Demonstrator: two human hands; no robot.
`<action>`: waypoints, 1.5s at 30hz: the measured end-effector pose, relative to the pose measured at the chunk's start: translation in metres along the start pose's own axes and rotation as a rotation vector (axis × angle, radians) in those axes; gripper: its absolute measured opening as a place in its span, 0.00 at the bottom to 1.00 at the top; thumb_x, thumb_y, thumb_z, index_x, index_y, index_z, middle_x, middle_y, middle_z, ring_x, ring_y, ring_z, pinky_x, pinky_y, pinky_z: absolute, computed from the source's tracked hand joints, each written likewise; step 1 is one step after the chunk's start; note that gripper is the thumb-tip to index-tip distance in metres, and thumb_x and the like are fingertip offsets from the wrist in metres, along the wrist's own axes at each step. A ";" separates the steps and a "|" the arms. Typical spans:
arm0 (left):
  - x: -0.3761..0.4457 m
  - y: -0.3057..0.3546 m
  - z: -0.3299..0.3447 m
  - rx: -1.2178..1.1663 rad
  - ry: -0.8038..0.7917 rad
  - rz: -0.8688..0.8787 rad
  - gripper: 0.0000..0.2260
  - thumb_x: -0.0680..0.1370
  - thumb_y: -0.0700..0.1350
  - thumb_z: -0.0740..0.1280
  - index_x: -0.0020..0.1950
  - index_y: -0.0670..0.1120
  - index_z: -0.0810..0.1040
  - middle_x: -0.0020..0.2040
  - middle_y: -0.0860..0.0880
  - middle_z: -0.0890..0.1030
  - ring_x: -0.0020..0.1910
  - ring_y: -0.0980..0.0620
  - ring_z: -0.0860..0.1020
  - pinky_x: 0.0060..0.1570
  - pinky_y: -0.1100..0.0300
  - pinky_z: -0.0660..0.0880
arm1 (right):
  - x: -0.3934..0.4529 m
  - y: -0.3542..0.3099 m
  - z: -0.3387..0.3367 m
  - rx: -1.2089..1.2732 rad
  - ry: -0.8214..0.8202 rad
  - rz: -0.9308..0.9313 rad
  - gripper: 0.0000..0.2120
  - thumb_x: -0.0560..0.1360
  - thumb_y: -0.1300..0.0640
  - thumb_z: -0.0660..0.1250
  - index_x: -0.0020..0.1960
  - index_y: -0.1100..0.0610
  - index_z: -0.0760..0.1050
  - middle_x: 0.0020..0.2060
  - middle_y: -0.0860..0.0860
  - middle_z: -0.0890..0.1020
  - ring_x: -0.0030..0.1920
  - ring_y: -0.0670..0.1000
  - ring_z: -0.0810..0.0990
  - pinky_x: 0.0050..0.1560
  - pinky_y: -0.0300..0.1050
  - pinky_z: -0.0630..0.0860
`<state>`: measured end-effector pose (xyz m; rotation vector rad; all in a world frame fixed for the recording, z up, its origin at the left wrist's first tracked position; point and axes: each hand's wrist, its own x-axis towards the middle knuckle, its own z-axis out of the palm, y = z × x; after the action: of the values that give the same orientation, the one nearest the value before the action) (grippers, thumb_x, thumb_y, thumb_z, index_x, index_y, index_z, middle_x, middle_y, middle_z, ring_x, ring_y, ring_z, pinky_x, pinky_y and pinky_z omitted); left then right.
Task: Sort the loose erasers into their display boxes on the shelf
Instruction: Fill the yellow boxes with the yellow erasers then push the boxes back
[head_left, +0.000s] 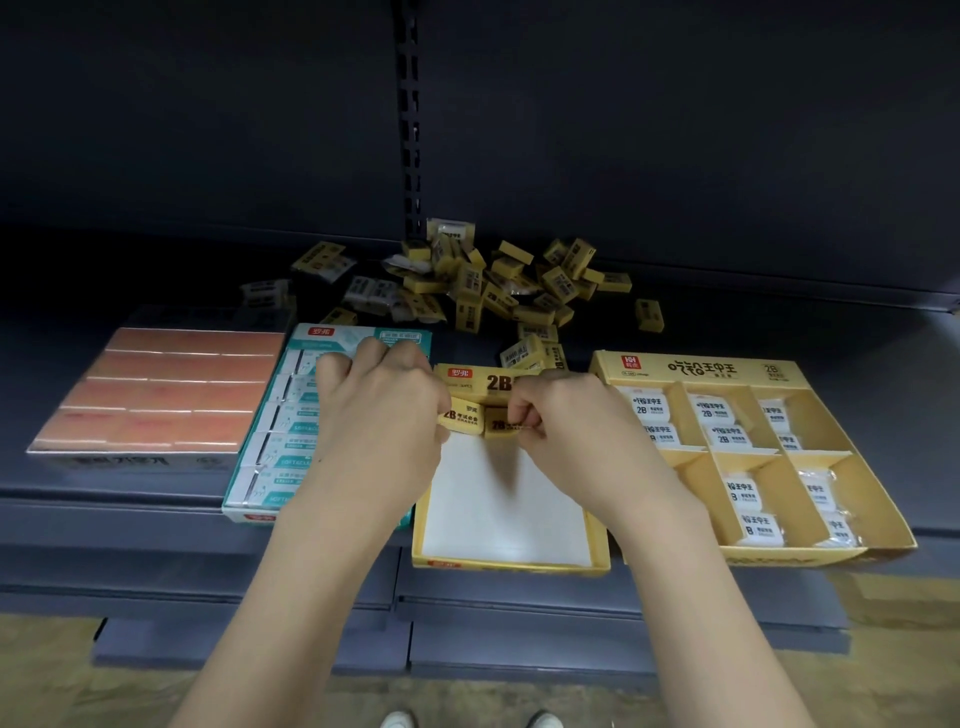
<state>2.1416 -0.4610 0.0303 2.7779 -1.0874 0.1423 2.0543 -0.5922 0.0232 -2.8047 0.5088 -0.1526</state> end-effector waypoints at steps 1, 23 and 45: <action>-0.001 0.000 0.000 0.017 0.002 -0.013 0.09 0.76 0.50 0.66 0.55 0.56 0.80 0.61 0.56 0.71 0.61 0.51 0.64 0.47 0.56 0.50 | 0.000 0.000 0.000 0.000 0.002 0.001 0.10 0.73 0.63 0.61 0.47 0.49 0.75 0.45 0.48 0.78 0.46 0.53 0.77 0.45 0.46 0.75; 0.005 0.004 0.005 0.030 -0.040 0.008 0.09 0.76 0.49 0.66 0.55 0.55 0.80 0.67 0.53 0.66 0.65 0.49 0.59 0.49 0.55 0.50 | -0.001 -0.006 0.005 -0.062 0.078 0.042 0.09 0.74 0.62 0.61 0.47 0.50 0.75 0.48 0.49 0.77 0.49 0.55 0.77 0.42 0.44 0.72; 0.128 0.010 0.018 0.171 0.006 0.381 0.29 0.74 0.36 0.65 0.71 0.56 0.64 0.67 0.51 0.68 0.68 0.49 0.62 0.63 0.53 0.58 | -0.001 0.039 -0.030 -0.169 0.307 -0.093 0.16 0.73 0.59 0.66 0.61 0.52 0.77 0.58 0.53 0.78 0.62 0.58 0.71 0.58 0.52 0.67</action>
<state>2.2286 -0.5568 0.0325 2.6727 -1.6651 0.3001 2.0363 -0.6349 0.0399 -2.9873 0.4767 -0.5924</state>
